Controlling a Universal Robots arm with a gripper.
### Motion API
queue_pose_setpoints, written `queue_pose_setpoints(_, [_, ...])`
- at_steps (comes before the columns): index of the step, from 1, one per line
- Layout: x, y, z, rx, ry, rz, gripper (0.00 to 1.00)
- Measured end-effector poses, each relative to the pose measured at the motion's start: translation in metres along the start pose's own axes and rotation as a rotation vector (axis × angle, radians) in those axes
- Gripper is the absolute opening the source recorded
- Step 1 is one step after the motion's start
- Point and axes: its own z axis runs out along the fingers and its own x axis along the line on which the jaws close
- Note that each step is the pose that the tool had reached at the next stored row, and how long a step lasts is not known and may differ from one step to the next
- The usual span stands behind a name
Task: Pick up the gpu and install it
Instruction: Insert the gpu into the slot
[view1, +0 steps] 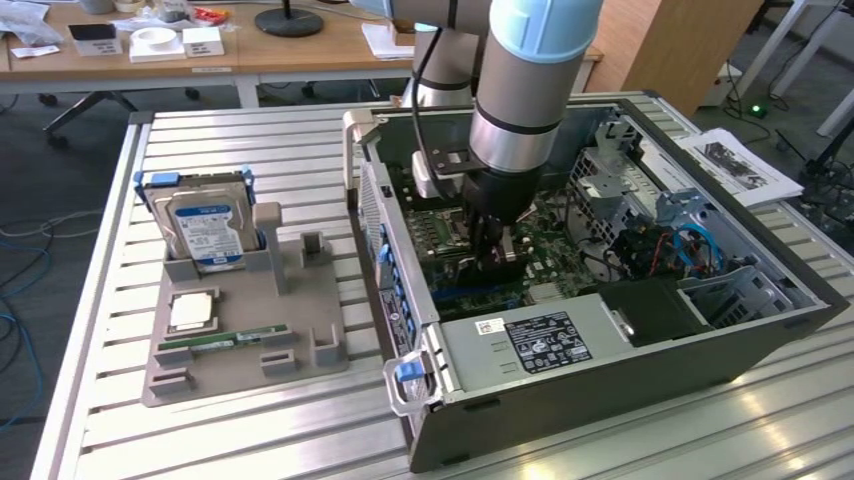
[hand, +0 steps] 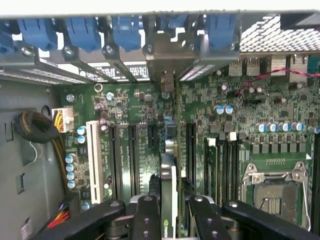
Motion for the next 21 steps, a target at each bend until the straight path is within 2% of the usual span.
queue_pose_setpoints(6, [0.0002, 0.0006, -0.0003, -0.0011, 0.0019, 0.000, 0.27])
queue_pose_setpoints(18, [0.0002, 0.0006, 0.0012, -0.0010, 0.0016, 0.001, 0.27])
queue_pose_setpoints(21, [0.0003, 0.0006, 0.0014, -0.0007, 0.0022, 0.021, 0.27])
